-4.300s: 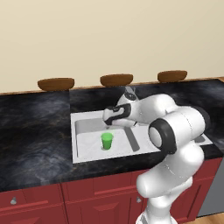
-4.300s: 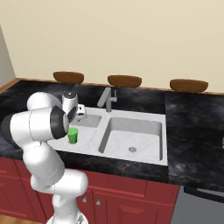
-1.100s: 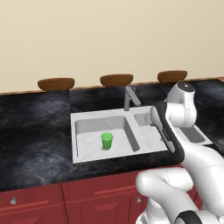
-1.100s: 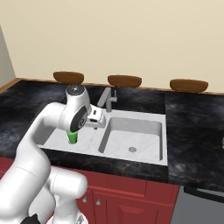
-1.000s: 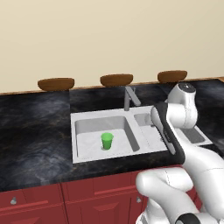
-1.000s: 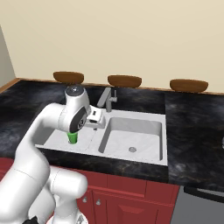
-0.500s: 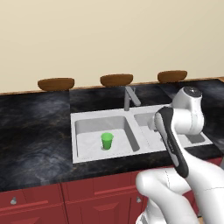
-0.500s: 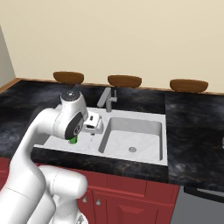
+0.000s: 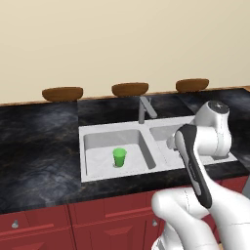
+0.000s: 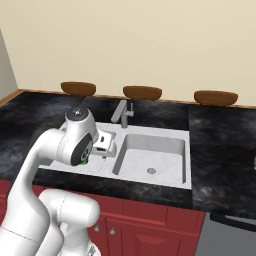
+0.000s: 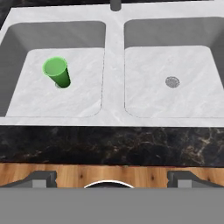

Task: Place the cup in the left basin and the teapot in the right basin of the sink.

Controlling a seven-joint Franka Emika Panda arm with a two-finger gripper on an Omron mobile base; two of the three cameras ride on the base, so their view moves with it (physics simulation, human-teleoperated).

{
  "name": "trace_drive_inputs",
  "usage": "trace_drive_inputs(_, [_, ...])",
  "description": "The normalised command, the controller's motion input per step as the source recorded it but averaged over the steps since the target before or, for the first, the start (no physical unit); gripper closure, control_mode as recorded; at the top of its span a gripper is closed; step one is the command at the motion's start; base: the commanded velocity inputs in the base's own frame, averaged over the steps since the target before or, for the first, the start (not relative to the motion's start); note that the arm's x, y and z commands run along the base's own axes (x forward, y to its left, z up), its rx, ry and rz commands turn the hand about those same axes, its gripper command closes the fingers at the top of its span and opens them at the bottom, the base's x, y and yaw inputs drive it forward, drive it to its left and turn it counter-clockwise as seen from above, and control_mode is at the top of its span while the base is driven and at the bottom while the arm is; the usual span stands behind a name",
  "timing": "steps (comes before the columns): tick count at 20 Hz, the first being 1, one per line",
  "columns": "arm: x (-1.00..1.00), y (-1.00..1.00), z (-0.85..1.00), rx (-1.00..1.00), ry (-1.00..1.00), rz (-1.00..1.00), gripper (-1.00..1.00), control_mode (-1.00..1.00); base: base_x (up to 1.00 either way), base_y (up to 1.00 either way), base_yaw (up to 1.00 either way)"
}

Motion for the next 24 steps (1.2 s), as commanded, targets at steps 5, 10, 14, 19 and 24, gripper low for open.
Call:
trace_drive_inputs(5, [-0.01, 0.00, 0.00, 0.00, 0.00, 0.00, -1.00, -1.00, 0.00, 0.00, 0.00])
trace_drive_inputs(10, [-0.01, 0.00, 0.00, 0.00, 0.00, 0.00, -1.00, 1.00, -0.01, 0.00, 0.00])
trace_drive_inputs(14, [0.00, 0.00, 0.00, 0.00, 0.00, 0.00, -1.00, 1.00, -0.01, -0.13, 0.00])
trace_drive_inputs(19, [0.00, 0.00, 0.00, 0.00, 0.00, 0.00, -1.00, 1.00, 0.00, -0.37, 0.00])
trace_drive_inputs(24, [0.00, 0.00, 0.00, 0.00, 0.00, 0.00, -1.00, 1.00, 0.00, -0.56, 0.00])
